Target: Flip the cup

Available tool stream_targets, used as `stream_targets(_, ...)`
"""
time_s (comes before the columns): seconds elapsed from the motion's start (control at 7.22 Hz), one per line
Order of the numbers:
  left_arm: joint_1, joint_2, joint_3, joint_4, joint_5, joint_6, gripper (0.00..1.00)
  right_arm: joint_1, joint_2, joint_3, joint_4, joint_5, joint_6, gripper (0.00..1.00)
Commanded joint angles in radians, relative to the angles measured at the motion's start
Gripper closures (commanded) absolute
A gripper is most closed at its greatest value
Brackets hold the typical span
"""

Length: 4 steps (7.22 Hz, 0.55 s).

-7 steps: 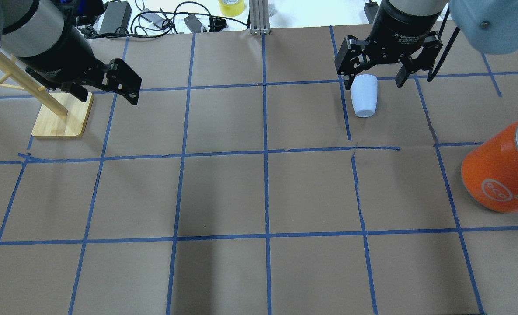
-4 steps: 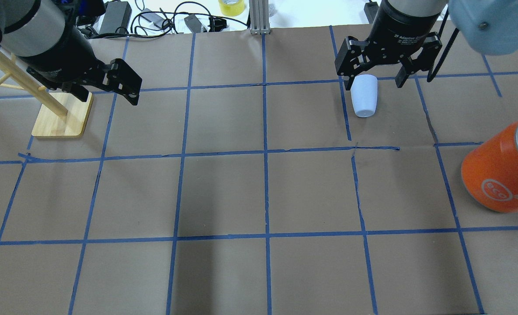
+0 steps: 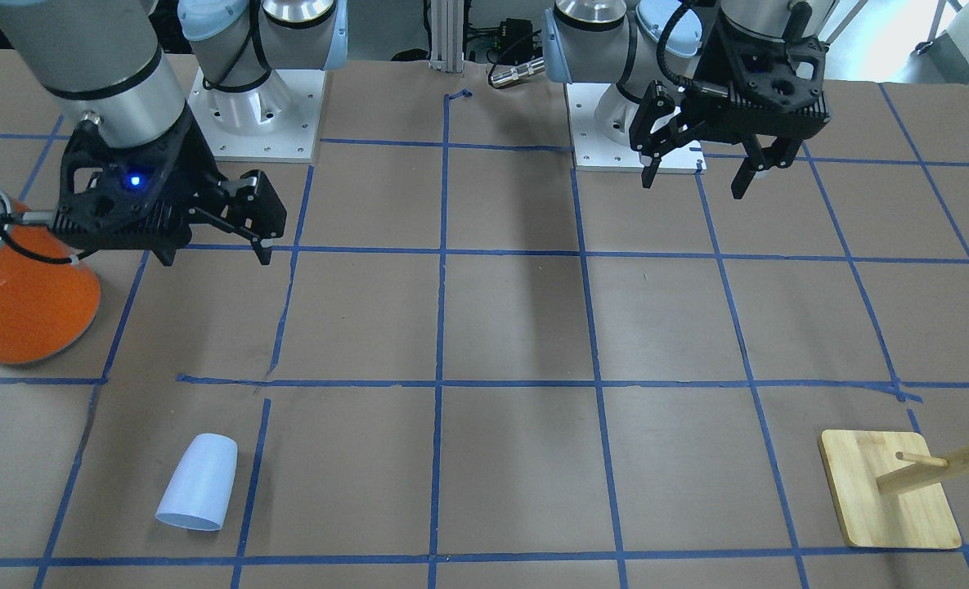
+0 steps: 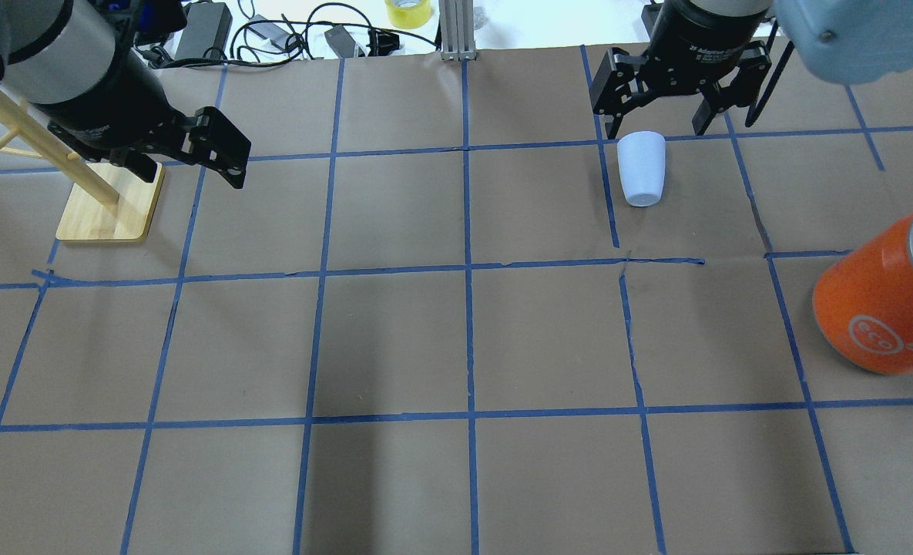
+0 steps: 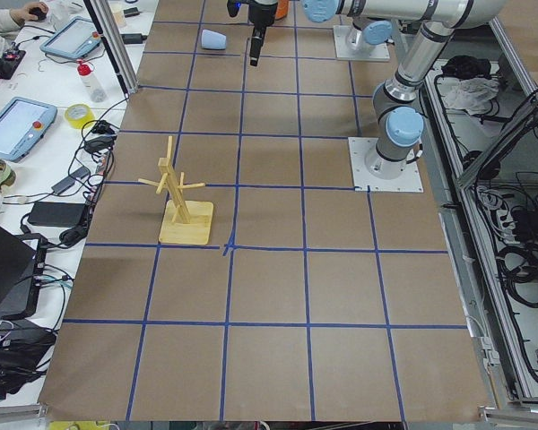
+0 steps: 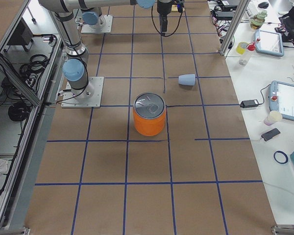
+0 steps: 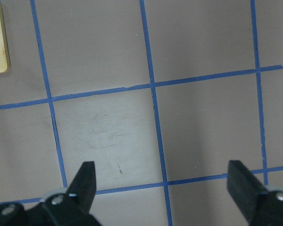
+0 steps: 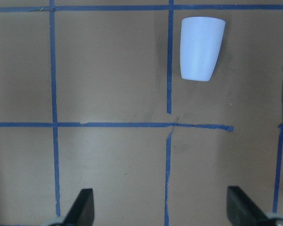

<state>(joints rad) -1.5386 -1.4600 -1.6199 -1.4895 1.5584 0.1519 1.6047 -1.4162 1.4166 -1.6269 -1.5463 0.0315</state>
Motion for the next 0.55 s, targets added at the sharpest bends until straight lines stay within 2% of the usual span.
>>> stream_targets(0.0,0.0,0.0,-0.001,0.0,0.0,0.0,0.0,-0.054,0.153,-0.091,-0.025,0.002,-0.002,0.0)
stream_targets(0.42,0.0,0.0,-0.005,0.002,-0.003,0.0,0.0,-0.109,0.322,-0.09,-0.131,-0.008,-0.087,0.0)
